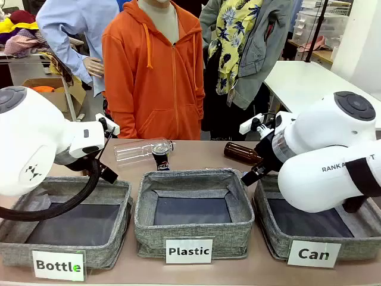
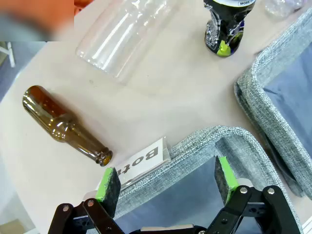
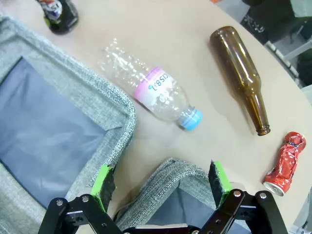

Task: Sort the can waste into the basket.
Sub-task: Pick up the can waste from the table and place it in the right Fabric basket.

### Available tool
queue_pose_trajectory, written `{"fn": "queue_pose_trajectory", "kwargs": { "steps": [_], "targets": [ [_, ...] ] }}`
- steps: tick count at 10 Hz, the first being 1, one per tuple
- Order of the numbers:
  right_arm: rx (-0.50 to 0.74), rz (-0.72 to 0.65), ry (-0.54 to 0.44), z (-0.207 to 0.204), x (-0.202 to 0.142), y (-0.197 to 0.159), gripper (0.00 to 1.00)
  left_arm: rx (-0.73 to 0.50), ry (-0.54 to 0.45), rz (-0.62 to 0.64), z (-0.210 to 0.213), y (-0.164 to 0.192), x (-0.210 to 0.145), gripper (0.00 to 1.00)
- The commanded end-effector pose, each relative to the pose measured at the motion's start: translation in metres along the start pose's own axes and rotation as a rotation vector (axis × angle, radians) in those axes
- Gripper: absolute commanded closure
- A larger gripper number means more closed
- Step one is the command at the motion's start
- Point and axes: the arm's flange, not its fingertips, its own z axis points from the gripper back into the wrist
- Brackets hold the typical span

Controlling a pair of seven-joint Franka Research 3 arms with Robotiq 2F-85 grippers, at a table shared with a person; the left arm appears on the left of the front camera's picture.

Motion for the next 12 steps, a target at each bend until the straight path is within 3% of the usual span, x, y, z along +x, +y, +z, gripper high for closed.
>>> {"fn": "queue_pose_trajectory", "kwargs": {
  "steps": [1,12],
  "targets": [
    [0.000,0.000,0.000,0.0000,0.0000,0.0000,0.00,0.000,0.000,0.000,0.0001,0.0000,0.0000,0.00],
    [0.000,0.000,0.000,0.0000,0.0000,0.0000,0.00,0.000,0.000,0.000,0.0001,0.0000,0.0000,0.00]
  ]
}}
